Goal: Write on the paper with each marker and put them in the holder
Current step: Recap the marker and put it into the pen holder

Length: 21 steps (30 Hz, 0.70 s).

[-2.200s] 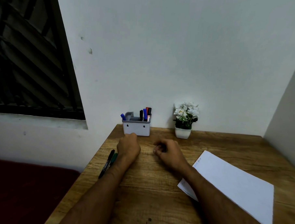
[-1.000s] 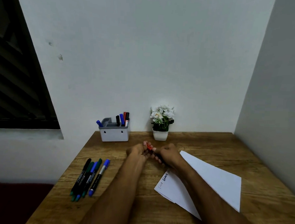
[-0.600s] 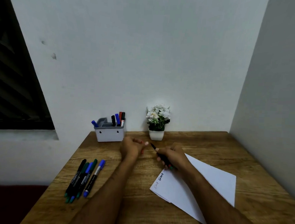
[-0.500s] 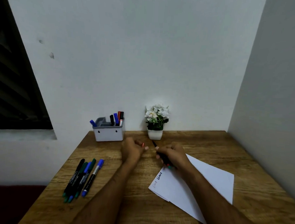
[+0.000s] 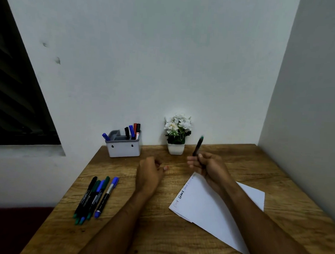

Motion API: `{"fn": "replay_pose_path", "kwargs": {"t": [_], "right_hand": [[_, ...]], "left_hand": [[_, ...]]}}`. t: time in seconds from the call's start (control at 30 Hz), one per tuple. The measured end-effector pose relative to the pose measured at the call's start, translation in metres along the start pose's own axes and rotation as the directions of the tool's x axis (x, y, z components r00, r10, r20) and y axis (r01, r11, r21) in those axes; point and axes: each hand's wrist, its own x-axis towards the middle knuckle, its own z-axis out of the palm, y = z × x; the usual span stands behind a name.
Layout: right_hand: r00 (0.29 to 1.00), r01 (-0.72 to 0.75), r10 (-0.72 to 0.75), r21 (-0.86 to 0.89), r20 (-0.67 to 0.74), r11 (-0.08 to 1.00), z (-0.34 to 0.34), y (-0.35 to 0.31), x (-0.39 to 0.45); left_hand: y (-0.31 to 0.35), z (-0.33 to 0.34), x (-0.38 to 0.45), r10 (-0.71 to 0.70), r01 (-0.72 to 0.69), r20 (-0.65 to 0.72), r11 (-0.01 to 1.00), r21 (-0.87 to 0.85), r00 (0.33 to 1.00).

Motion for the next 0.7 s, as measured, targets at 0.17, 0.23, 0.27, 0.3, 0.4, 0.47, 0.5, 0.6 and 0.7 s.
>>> {"fn": "replay_pose_path", "kwargs": {"t": [0.17,0.23,0.27,0.3,0.4,0.47,0.5,0.6,0.7], "right_hand": [[0.990,0.103,-0.116,-0.153,-0.080,0.983,-0.029,-0.006,0.001],[0.979,0.144,-0.174,-0.246,-0.102,0.958,-0.038,-0.004,0.001],[0.975,0.156,-0.193,-0.282,-0.109,0.947,-0.040,-0.004,0.000],[0.972,0.163,-0.207,-0.315,-0.110,0.935,-0.043,-0.003,-0.001],[0.973,0.179,-0.222,-0.394,-0.066,0.901,-0.046,-0.001,-0.004],[0.974,0.180,-0.221,-0.441,-0.044,0.880,-0.045,0.000,-0.004],[0.973,0.184,-0.226,-0.467,-0.035,0.865,-0.044,0.001,-0.003],[0.970,0.217,-0.244,-0.512,0.014,0.831,-0.041,0.001,-0.002],[0.970,0.225,-0.236,-0.535,0.048,0.815,-0.040,0.002,0.001]], "left_hand": [[0.011,0.001,-0.013,0.336,-0.340,0.115,0.940,0.013,0.935],[0.015,0.005,-0.017,0.422,-0.425,0.184,0.905,-0.027,0.888],[0.017,0.007,-0.020,0.450,-0.453,0.228,0.891,-0.044,0.863],[0.018,0.009,-0.023,0.473,-0.476,0.279,0.877,-0.060,0.836],[0.015,0.017,-0.030,0.509,-0.522,0.408,0.848,-0.088,0.758],[0.012,0.019,-0.032,0.513,-0.551,0.454,0.833,-0.057,0.728],[0.011,0.020,-0.031,0.510,-0.561,0.471,0.827,-0.038,0.720],[0.006,0.023,-0.029,0.490,-0.573,0.517,0.820,0.002,0.702],[0.002,0.027,-0.027,0.483,-0.582,0.539,0.813,0.016,0.690]]}}
